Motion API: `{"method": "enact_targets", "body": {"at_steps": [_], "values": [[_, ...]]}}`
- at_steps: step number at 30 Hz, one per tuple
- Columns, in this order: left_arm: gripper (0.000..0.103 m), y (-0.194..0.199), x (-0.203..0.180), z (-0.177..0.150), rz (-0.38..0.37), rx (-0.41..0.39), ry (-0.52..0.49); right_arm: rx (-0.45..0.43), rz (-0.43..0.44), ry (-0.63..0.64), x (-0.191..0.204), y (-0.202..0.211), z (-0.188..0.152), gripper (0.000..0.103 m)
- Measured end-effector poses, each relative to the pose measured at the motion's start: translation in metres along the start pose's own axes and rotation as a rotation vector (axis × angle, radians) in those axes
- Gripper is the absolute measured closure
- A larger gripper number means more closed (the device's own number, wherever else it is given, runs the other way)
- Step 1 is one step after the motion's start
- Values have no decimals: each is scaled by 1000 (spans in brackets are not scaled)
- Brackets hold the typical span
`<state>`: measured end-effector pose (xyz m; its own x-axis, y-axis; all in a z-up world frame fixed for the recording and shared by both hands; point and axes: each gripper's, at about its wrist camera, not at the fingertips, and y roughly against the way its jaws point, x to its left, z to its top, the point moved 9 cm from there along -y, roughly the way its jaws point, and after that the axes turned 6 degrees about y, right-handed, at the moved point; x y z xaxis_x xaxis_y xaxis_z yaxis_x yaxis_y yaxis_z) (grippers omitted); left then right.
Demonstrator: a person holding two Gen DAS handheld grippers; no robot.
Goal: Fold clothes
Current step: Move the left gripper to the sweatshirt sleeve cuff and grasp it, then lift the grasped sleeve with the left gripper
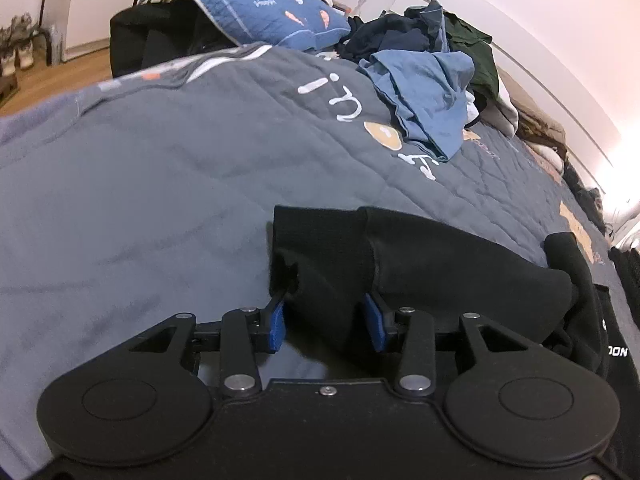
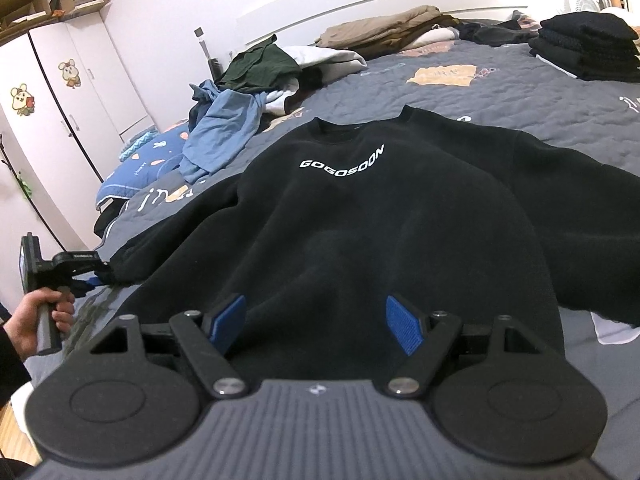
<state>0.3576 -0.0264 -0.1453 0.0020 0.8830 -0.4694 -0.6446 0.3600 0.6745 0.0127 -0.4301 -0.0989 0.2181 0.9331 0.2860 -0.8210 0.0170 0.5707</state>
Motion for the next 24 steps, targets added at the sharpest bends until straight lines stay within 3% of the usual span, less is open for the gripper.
{"method": "enact_targets", "body": {"at_steps": [7,10,11,15,17,21,22,23,24], "values": [[64,-2,-3,5,-64,-23,56,-11,52,24,12,0,-2,26],[85,-2,-7,7,-48,-53,24,-27,93,37,22,3,-2,26],[86,-1,-8,8,-52,-61,18,-34,107,39,25,4,-2,26],[85,-2,-5,8,-63,-47,49,-66,167,44,37,9,2,26],[68,-5,-5,6,-69,-39,67,-77,183,45,43,11,4,26],[67,-11,-8,5,-72,-42,82,-87,205,47,53,12,6,26],[70,-12,-9,6,-61,-55,72,-84,206,47,55,11,5,26],[82,-12,-11,7,-49,-68,63,-82,207,50,57,11,5,26],[87,-11,-12,9,-37,-77,43,-79,205,53,58,10,4,26]]}}
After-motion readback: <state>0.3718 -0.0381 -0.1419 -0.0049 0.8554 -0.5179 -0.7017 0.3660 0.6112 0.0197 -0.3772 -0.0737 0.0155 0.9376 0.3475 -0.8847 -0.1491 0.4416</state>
